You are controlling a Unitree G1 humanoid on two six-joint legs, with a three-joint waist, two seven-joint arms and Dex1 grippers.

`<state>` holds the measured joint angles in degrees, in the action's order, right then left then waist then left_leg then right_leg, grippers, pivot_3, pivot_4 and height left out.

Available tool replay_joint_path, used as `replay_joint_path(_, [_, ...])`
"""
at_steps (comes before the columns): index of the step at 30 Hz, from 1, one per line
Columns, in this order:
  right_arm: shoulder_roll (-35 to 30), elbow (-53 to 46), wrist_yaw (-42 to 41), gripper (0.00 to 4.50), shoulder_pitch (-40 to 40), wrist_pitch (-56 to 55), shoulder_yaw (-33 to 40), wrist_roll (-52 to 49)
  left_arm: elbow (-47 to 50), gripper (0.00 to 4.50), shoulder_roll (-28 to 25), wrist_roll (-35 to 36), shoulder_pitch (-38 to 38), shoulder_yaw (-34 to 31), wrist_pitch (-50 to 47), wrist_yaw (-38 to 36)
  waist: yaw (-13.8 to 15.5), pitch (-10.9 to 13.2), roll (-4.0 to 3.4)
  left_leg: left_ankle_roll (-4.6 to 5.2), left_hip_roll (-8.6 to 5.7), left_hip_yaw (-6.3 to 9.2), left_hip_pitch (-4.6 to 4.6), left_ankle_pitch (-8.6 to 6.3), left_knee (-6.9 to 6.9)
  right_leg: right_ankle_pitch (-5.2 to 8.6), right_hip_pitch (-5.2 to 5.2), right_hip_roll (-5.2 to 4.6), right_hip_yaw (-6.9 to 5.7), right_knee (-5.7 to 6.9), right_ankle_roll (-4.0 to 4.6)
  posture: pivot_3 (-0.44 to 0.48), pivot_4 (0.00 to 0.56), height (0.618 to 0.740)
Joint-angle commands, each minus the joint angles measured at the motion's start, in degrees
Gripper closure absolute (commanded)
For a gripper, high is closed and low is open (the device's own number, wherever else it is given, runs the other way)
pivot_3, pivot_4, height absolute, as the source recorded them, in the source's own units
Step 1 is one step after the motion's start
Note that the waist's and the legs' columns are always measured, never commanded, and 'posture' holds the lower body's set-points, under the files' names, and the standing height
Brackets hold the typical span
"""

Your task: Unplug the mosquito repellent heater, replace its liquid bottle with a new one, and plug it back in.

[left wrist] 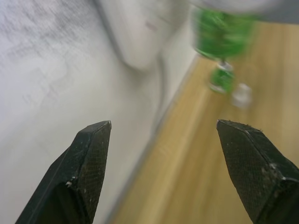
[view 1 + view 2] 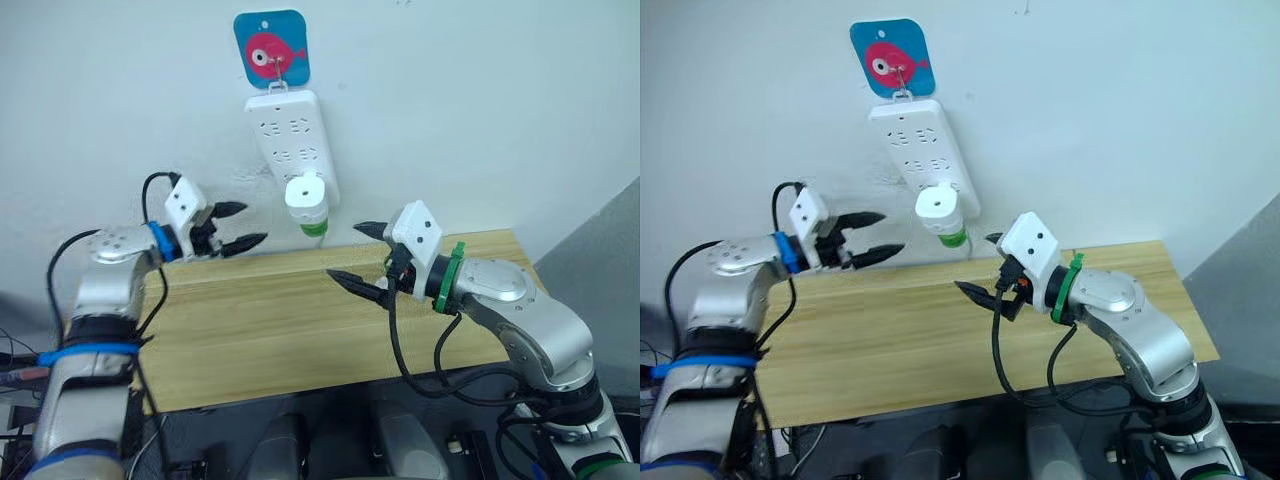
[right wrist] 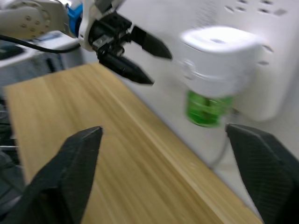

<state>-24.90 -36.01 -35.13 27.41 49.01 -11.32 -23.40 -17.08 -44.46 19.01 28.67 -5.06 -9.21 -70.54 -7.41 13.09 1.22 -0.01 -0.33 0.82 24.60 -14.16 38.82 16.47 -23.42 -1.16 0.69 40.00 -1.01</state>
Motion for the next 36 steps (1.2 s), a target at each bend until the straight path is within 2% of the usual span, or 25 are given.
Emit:
replay_joint_path(1, [0.4, -0.5, -0.6, 1.6, 1.1, -2.3, 0.3, -0.9, 15.4, 0.68, -3.6, 8.2, -4.5, -2.9, -9.9, -2.5, 0.8, 0.0, 0.0, 0.0, 0.0, 0.0, -0.01, 0.0, 0.0, 0.0, 0.01, -0.01, 0.01, 0.0, 0.0, -0.111, 0.191, 0.74])
replay_joint_path(7, [4.7, 6.2, 2.9, 3.86, 5.0, -6.5, -3.9, 3.9, 30.8, 0.68, -4.5, 14.9, -11.7, -6.8, -19.2, 3.3, 2.6, 0.0, 0.0, -0.03, 0.01, 0.0, -0.02, 0.02, 0.05, 0.01, 0.04, -0.01, 0.01, -0.01, 0.01, -0.089, 0.193, 0.74])
replay_joint_path(9, [5.8, 8.5, 4.2, 4.46, 5.9, -7.8, -4.5, 5.7, 34.3, 0.68, -3.9, 16.5, -13.7, -8.2, -21.0, 5.9, 2.9, 0.0, 0.0, -0.04, 0.0, 0.01, -0.02, 0.03, 0.07, 0.01, 0.05, -0.01, -0.01, 0.0, 0.01, -0.086, 0.194, 0.74])
replay_joint_path(15, [8.2, 12.0, 7.5, 4.46, 6.3, -9.8, -4.8, 9.6, 43.3, 0.68, -1.8, 20.1, -19.6, -11.6, -23.6, 12.5, 3.1, 0.0, 0.01, -0.04, -0.01, 0.0, -0.02, 0.02, 0.05, 0.0, 0.06, -0.02, 0.01, -0.01, 0.01, -0.071, 0.193, 0.74])
replay_joint_path(20, [9.3, 12.9, 8.5, 4.46, 6.3, -10.1, -4.7, 10.5, 46.9, 0.68, -1.6, 20.0, -23.5, -12.2, -22.1, 13.6, 3.4, 0.0, 0.01, -0.04, 0.0, 0.0, -0.04, 0.02, 0.04, 0.0, 0.06, -0.01, -0.01, 0.01, 0.02, -0.066, 0.195, 0.74])
replay_joint_path(36, [11.8, 14.5, 12.2, 4.46, 7.0, -9.7, -3.9, 13.8, 45.5, 0.68, -1.4, 16.5, -24.6, -7.6, -15.9, 12.5, 4.1, 0.0, 0.01, -0.04, 0.0, -0.02, -0.05, 0.02, 0.04, 0.0, 0.06, -0.01, -0.01, -0.01, 0.02, -0.082, 0.198, 0.74])
